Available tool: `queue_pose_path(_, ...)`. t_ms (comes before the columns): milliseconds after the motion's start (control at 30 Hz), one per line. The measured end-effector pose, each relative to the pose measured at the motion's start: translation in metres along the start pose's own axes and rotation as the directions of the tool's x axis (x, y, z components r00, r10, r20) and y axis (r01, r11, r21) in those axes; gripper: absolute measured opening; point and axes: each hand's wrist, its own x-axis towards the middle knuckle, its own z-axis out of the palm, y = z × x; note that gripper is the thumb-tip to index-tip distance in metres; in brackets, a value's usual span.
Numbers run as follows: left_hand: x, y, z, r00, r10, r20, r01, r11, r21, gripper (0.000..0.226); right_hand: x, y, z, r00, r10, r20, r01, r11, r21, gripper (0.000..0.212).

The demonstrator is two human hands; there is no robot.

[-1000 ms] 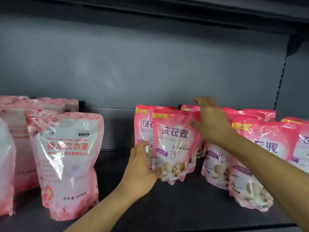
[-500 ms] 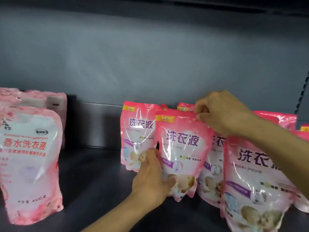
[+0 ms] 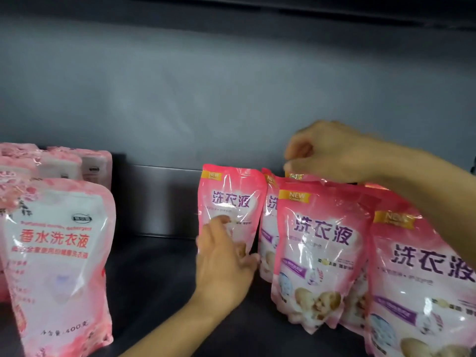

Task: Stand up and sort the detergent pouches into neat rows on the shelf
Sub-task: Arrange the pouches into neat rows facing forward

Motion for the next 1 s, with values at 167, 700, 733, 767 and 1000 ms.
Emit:
queue_pose_path(167, 0.027, -0.024, -0.005, 0.947, -0.293, -0.133, 0.304, 0.950, 0.071, 0.108, 0.074, -0.034, 0.037, 0.963, -0.067, 0.260, 0.112, 0.981, -0.161, 0.039)
queue_pose_path(700, 0.071, -0.074, 0.026, 0.913, -0.388, -0.127, 0.408, 0.860, 0.305, 0.115, 0.161, -0.041, 0.082, 0.951, -0.145, 0.274, 0.186, 0.974, -0.127, 0.012)
queue_pose_path(733, 0.075, -0.078, 0.026, 0.908, -0.398, -0.135, 0.420, 0.855, 0.304, 0.114, 0.166, -0.043, 0.085, 0.949, -0.141, 0.282, 0.188, 0.971, -0.147, 0.020)
queue_pose_path(767, 0.078, -0.081, 0.025, 0.905, -0.406, -0.130, 0.426, 0.854, 0.298, 0.115, 0.169, -0.044, 0.088, 0.947, -0.137, 0.291, 0.193, 0.966, -0.174, 0.024)
queue_pose_path(1000, 0.087, -0.088, 0.027, 0.916, -0.400, -0.044, 0.397, 0.882, 0.254, 0.122, 0.183, -0.041, 0.092, 0.950, -0.113, 0.291, 0.191, 0.948, -0.253, 0.026)
